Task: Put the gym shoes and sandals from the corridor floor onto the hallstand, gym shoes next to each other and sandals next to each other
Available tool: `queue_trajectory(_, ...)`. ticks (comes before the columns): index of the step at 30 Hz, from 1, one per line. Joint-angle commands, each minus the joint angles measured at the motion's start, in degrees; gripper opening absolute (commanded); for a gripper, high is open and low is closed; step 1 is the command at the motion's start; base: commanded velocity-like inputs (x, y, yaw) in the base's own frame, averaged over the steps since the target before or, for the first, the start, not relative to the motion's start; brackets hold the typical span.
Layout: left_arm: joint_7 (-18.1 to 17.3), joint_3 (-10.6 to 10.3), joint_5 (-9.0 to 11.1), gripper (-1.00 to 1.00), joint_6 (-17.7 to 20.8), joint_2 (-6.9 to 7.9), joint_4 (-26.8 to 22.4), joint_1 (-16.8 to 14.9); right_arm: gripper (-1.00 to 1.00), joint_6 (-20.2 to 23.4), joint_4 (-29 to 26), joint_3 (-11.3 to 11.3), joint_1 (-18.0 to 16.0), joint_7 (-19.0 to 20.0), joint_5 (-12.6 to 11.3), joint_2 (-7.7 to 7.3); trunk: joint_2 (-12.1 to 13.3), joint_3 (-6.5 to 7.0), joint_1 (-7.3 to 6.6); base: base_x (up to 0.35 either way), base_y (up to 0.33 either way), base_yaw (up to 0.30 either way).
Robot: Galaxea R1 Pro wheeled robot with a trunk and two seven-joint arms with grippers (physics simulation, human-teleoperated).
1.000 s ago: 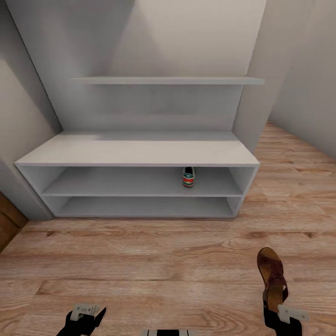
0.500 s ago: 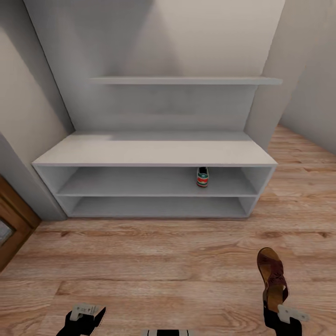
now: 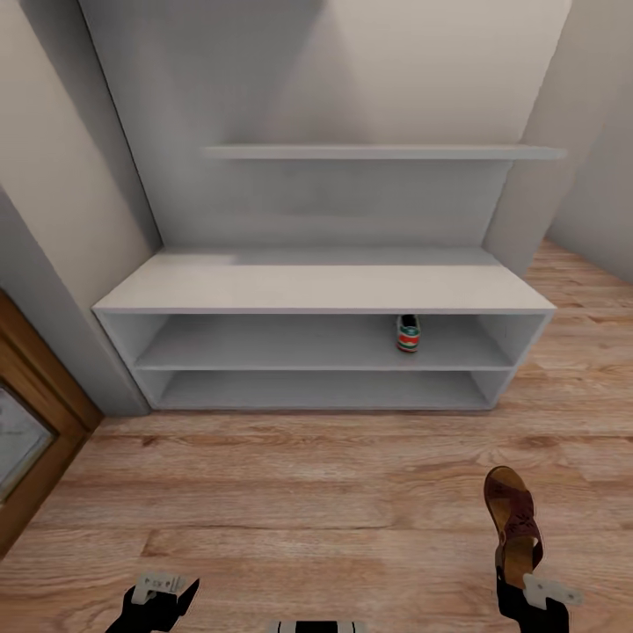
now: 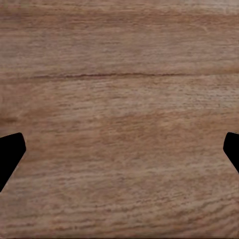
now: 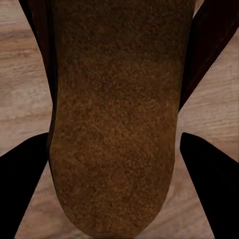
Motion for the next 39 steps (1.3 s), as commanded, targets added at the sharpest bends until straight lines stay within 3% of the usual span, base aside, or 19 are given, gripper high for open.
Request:
queue_trajectory(1, -0.3, 0.4, -0.6, 1.0, -0.4, -0.05, 0.1, -0.1, -1.0, -0.2, 0.0, -0.2, 0.0, -0.3, 0.6, 0.0, 0.0, -0.04, -0.01, 0.0, 0.303, 0.0)
queue_trajectory(16, -0.3, 0.4, -0.7, 1.0, -0.4, -0.05, 0.1, -0.1, -1.0, -0.3, 0.0, -0.3, 0.0, -0.3, 0.6, -0.22, 0.0, -0.04, -0.01, 0.0, 0.287, 0.0)
queue_trajectory(31, -0.3, 0.4, -0.7, 1.0, -0.4, -0.05, 0.1, -0.1, -1.0, -0.4, -0.1, -0.3, 0.0, -0.3, 0.6, -0.09, 0.0, -0.04, -0.01, -0.003, 0.028, 0.0)
queue_trajectory(39, -0.3, 0.4, -0.7, 1.0, -0.4, -0.05, 0.1, -0.1, -1.0, -0.4, 0.0, -0.3, 0.0, -0.3, 0.6, -0.01, 0.0, -0.04, -0.01, -0.107, 0.212, 0.0)
